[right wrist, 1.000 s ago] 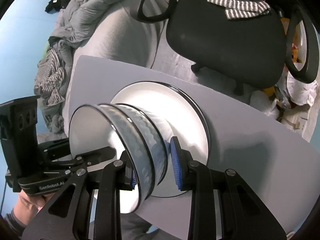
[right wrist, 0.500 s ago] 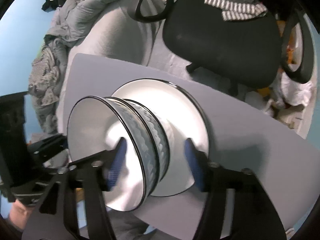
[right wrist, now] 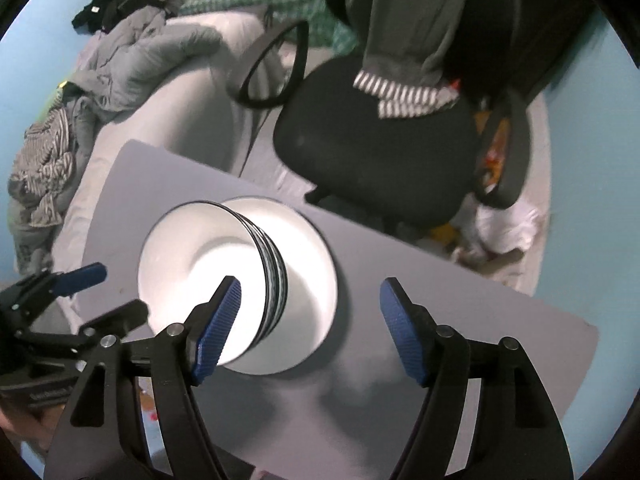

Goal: Organize plates and bowls

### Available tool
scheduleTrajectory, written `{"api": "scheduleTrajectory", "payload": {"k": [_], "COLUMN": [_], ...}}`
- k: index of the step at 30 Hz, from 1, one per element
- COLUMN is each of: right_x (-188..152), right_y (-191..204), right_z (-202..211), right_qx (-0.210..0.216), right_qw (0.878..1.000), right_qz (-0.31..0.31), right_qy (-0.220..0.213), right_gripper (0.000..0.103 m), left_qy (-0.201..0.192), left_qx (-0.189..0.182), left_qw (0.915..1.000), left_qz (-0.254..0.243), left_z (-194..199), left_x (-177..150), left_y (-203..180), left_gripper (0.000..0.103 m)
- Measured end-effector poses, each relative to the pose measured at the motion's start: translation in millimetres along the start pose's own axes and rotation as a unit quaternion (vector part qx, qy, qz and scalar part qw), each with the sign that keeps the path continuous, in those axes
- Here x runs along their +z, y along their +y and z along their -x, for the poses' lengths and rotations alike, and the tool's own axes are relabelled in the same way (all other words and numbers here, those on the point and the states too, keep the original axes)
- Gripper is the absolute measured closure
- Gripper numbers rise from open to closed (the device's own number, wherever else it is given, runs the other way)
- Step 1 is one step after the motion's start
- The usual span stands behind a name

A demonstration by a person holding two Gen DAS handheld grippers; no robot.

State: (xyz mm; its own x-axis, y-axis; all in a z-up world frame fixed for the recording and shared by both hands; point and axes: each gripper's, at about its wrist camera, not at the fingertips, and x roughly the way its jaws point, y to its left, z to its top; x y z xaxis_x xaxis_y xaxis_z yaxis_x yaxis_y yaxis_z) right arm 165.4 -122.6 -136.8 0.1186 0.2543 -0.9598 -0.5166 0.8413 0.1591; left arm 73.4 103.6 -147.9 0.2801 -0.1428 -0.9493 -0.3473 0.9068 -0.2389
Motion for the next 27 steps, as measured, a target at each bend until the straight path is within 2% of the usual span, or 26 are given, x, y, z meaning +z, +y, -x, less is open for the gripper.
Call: {"api": "scheduleTrajectory", "payload": {"k": [5,10,15,20,23,27], "right_x": [-11,-23,-34,-45,-53,-62], "right_y": [2,8,11,11,12,13], "right_z": [43,79,109,135,149,164], "right_qx": [-0.005,-0.012,-0.017,-0.037,-0.049,-0.062], "right_qw": [0.999,0.997,0.994,0.990,0.988,0.984], "right_qz": [-0.003,-0.008,-0.020,-0.030,-0.036,-0.046], "right_qy": [-0.038,-0.074,-0.104,-0.129,-0.145,-0.161], "right_gripper": [0.031,0.030,0.030,0.030,0.030,0.030], "left_qy": [-0.031,-0.070,-0.094,-0.132,-0.153,-0.177], "left_qx": [0.002,0.028,0.010,0.013,0.017,0.025], "left_qw": [0.9995,0.9966,0.9941,0.9892,0.9858,0.9806], "left_qz": [0.007,-0.035,-0.052,-0.061,-0.067,-0.080], "left_z": [38,72,106,137,150,165], "left_x": [-11,-25,-33,-39,-43,-48], "left_y": [-9,-25,-34,-38,-40,-43], "left_gripper": [0.023,0.023,0.023,0.022,0.015,0.015]}}
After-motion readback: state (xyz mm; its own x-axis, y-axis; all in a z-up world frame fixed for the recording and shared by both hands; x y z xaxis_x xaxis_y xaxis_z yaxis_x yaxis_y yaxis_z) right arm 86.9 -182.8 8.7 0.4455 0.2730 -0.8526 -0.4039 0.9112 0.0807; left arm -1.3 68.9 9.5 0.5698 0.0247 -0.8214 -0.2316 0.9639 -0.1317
